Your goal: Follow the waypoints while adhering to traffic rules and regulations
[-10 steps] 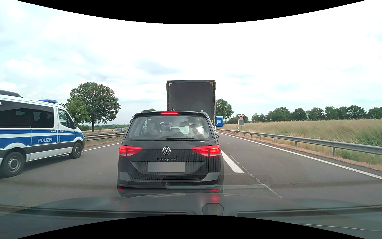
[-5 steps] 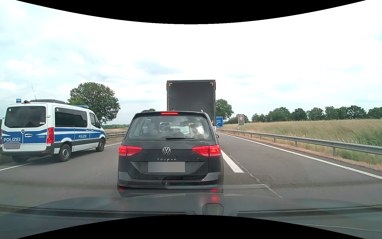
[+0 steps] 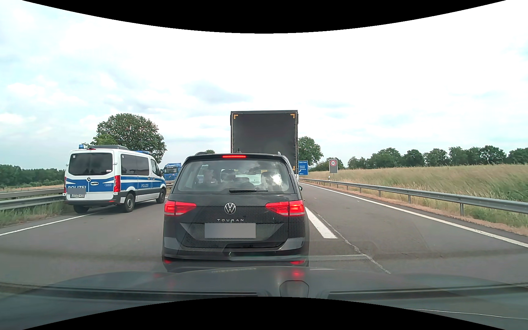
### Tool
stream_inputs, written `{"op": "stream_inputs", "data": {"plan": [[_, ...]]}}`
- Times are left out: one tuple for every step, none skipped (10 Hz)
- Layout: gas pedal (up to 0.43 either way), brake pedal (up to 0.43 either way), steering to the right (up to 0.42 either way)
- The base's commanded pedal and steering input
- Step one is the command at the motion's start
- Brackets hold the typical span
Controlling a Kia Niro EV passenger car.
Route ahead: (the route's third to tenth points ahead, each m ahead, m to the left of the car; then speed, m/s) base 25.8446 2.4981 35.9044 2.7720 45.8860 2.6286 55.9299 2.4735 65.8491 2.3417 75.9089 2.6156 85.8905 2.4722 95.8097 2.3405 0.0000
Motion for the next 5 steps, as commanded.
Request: {"op": "stream_inputs", "data": {"plan": [[0.0,0.25,-0.002],[0.0,0.25,-0.001],[0.0,0.25,-0.001],[0.0,0.25,-0.002],[0.0,0.25,-0.002]]}}
